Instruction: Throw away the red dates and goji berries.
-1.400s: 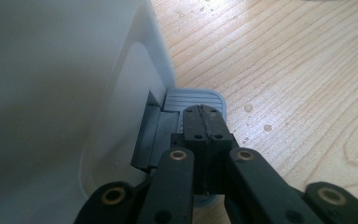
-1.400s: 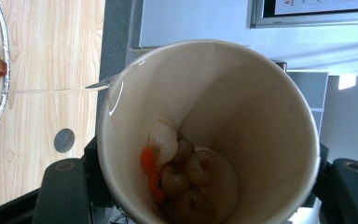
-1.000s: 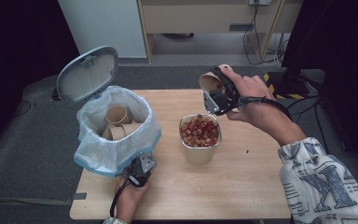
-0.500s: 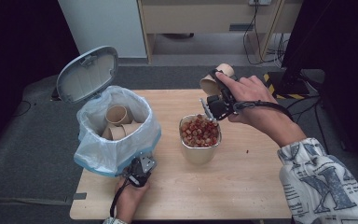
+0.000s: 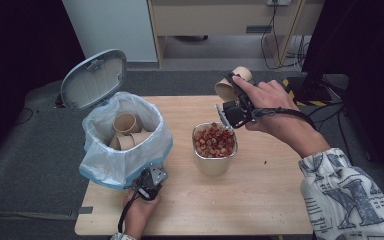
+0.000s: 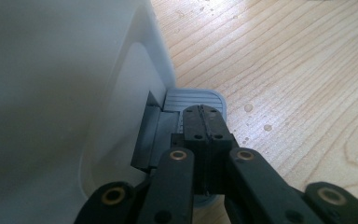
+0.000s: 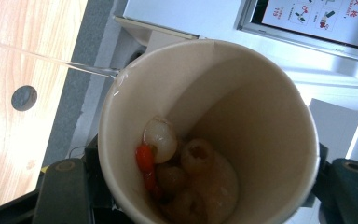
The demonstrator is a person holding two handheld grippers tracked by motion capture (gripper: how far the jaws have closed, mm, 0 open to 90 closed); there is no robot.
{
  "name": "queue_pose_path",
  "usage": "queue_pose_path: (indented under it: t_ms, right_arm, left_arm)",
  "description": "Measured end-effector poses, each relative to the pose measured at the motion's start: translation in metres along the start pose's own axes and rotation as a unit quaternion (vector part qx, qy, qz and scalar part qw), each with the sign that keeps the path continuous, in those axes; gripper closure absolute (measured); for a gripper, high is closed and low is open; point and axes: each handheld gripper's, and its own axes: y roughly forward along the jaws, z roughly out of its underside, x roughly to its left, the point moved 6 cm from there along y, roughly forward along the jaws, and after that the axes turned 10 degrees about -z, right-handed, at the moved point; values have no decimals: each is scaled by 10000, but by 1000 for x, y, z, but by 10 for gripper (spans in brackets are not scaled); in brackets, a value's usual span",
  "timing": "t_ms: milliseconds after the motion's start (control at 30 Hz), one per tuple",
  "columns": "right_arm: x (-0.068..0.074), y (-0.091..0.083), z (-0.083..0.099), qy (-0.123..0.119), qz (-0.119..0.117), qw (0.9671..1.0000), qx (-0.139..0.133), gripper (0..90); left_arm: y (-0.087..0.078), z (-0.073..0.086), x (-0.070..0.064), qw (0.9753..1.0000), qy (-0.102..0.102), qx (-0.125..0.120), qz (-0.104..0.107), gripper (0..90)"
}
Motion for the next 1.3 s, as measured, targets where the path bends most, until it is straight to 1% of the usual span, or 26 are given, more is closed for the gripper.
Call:
queue_pose_path:
  t_ms: [133,267,367,433,467,500,533,567,600,633,700,800,933,1067,1167,1233,1267,1300]
  right_arm:
    - [-1,-1,0,-6,33,10000,-38,311]
    - [-3,-3,1,-57,81,9999,28,311]
    - [-7,-4,1,-14,149,9999,48,312]
    - [-4,-1,-1,-77,196,9997,113,315]
    - [2,4,-4,-240,137,9995,122,316]
    - [12,10,-9,-595,-69,9981,148,316]
    - [20,14,-13,-913,-168,9954,246,317]
    - [24,15,-15,-1058,-199,9938,285,317]
    - [24,16,-16,-1026,-203,9942,252,317]
    - [22,15,-16,-903,-169,9955,229,317]
    - [18,14,-13,-770,-128,9967,232,316]
    - [17,13,-11,-744,-118,9969,236,316]
    - [21,15,-11,-705,-148,9972,214,315]
    - [23,15,-13,-759,-140,9968,213,314]
    - [22,13,-12,-782,-124,9966,213,315]
    - [20,12,-11,-766,-86,9968,202,314]
    - [18,11,-9,-726,-64,9971,208,315]
    - [16,11,-8,-632,-8,9978,196,315]
  left_arm:
    - [0,0,0,10000,1,-2,-1,893]
    - [0,0,0,10000,8,2,-7,893]
    - [0,0,0,10000,1,-6,-11,893]
    - [0,0,0,10000,3,-4,-8,893]
    - [0,0,0,10000,8,-3,-6,893]
    - [0,0,0,10000,17,3,0,893]
    - [0,0,0,10000,8,5,6,894]
    - [0,-1,0,10000,3,8,13,893]
    - [1,-1,0,10000,6,7,13,893]
    - [1,-1,0,10000,2,-1,14,893]
    - [1,-1,0,10000,3,-5,13,893]
    - [1,0,0,10000,5,-2,11,893]
    - [1,-1,0,10000,0,-4,6,893]
    - [1,0,0,10000,-5,-7,9,893]
    - [1,0,0,10000,-2,-5,11,893]
    - [1,0,0,10000,3,-5,9,893]
    - [1,0,0,10000,3,-4,9,893]
    - [1,0,0,10000,1,-4,8,893]
